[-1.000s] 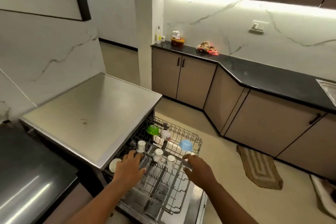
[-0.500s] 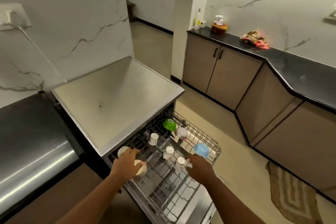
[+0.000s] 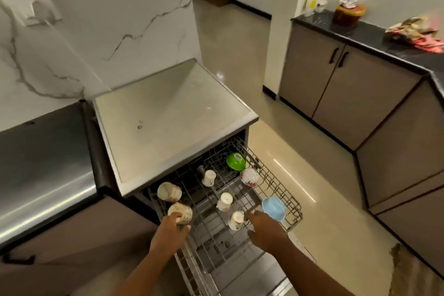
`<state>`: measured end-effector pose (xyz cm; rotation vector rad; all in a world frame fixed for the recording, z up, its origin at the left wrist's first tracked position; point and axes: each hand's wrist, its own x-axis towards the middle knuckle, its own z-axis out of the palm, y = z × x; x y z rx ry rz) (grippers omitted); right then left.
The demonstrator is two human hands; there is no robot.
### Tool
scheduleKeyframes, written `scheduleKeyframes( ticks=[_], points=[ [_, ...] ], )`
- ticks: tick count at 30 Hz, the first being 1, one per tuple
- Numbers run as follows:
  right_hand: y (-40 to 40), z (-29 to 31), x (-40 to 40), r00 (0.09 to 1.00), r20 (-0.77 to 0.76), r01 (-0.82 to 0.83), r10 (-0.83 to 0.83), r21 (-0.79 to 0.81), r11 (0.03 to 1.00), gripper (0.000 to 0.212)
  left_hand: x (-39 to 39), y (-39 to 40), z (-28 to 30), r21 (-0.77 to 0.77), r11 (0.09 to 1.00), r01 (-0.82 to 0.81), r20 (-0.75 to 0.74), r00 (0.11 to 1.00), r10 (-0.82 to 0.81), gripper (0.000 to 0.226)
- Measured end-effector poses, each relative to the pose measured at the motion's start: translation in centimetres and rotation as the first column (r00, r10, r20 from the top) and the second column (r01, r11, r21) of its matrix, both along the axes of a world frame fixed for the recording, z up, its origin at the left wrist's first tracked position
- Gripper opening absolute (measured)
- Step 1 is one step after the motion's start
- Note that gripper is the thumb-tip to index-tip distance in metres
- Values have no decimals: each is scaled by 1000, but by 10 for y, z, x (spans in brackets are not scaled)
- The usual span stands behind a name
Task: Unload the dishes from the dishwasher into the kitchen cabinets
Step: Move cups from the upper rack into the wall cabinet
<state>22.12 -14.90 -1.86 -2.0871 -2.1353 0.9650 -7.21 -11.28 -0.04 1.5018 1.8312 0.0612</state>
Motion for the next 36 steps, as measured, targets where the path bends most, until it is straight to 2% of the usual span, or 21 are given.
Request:
scheduleKeyframes(
  ticks=[5, 11, 15, 17, 20, 23, 25, 28, 30, 34, 36],
  points=[
    [15, -24, -10, 994, 34, -100, 103, -62, 993, 48, 0, -10, -16, -60, 995, -77, -59, 995, 74, 52],
    [44, -58, -39, 990, -2, -144, 144, -62, 988, 37, -13, 9, -59, -65, 984, -166, -59, 985, 162, 60],
    [71, -88, -62, 986, -22, -163, 162, -62, 985, 41, -19, 29, -90, 19, 995, -98, -175, 979, 100, 68],
    [89, -97, -73, 989, -72, -136, 131, -77, 988, 45, -20, 44, -98, 69, 996, -60, -257, 963, 76, 71],
    [114, -121, -89, 984, -176, 26, -43, -101, 995, 47, -24, 65, -125, 98, 995, 15, -353, 935, 20, 80],
    [137, -145, -105, 960, -238, 116, -147, -140, 983, 50, -29, 79, -156, 59, 988, 143, -430, 897, -105, 89],
    [154, -158, -120, 965, -247, 58, -90, -137, 989, 53, -31, 83, -173, 33, 984, 174, -421, 896, -144, 91],
    [180, -163, -149, 981, -175, -102, 80, -120, 987, 59, -31, 87, -188, 10, 990, 141, -365, 922, -128, 95],
    [198, -169, -174, 977, -147, -171, 152, -127, 977, 64, -33, 90, -196, 0, 989, 147, -407, 904, -135, 95],
    [223, -177, -213, 956, -148, -259, 253, -23, 966, 72, -39, 86, -201, 86, 982, 166, -405, 907, -118, 91],
    [237, -180, -230, 938, -162, -299, 306, 62, 952, 80, -44, 78, -200, 108, 969, 224, -404, 900, -163, 91]
  ],
)
